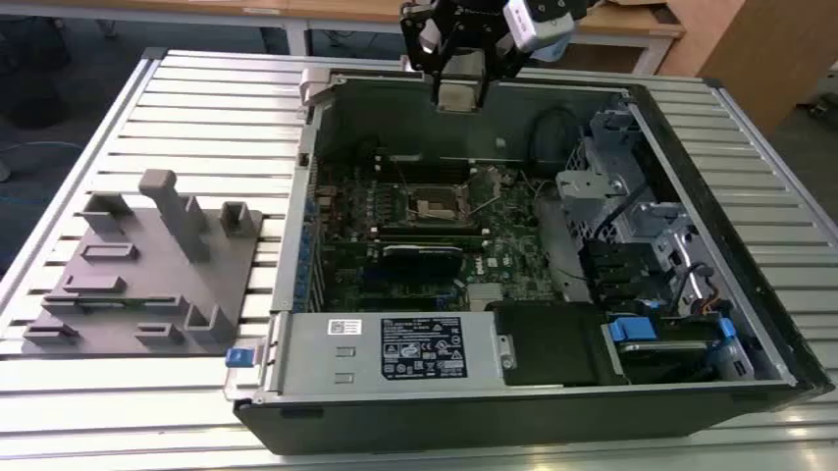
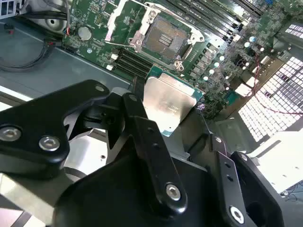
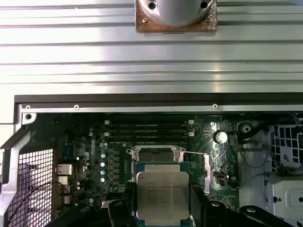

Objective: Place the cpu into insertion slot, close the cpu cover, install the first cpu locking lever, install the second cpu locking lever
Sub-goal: 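Place the cpu into insertion slot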

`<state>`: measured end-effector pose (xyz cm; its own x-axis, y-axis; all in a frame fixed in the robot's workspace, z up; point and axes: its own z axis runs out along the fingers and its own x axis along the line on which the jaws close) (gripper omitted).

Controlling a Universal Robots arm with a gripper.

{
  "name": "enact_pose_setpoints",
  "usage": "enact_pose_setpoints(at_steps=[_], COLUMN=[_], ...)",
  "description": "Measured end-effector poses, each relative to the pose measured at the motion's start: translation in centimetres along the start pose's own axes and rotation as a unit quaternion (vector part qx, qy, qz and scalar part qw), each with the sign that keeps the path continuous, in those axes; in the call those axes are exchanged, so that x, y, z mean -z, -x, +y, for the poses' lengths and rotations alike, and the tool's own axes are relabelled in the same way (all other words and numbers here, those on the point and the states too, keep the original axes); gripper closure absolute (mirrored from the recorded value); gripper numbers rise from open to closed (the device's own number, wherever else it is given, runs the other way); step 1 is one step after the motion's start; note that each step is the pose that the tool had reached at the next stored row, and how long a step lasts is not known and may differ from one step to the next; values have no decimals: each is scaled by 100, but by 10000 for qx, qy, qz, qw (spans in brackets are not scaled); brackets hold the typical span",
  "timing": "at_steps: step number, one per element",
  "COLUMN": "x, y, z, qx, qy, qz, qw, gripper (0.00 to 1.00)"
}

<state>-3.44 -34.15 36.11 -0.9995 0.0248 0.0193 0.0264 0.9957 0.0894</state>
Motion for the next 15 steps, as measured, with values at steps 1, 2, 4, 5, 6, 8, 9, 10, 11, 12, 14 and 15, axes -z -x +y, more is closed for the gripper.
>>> enact_pose_setpoints(at_steps=[1,2,4,5,6,8,9,10,11,12,14,15], x=[0,0,0,0,-3,-10,-14,-17,-20,-22,-27,-29], y=[0,0,0,0,0,0,0,0,1,0,1,1], z=[0,0,0,0,0,-1,-1,-1,-2,-2,-2,-3], qx=[0,0,0,0,0,0,0,0,0,0,0,0], qy=[0,0,0,-1,0,0,0,0,-1,-1,-1,-1], qz=[0,0,0,0,0,0,0,0,0,0,0,0], qw=[10000,10000,10000,10000,10000,10000,10000,10000,10000,10000,10000,10000], gripper=[46,46,46,46,46,46,46,46,46,46,46,46])
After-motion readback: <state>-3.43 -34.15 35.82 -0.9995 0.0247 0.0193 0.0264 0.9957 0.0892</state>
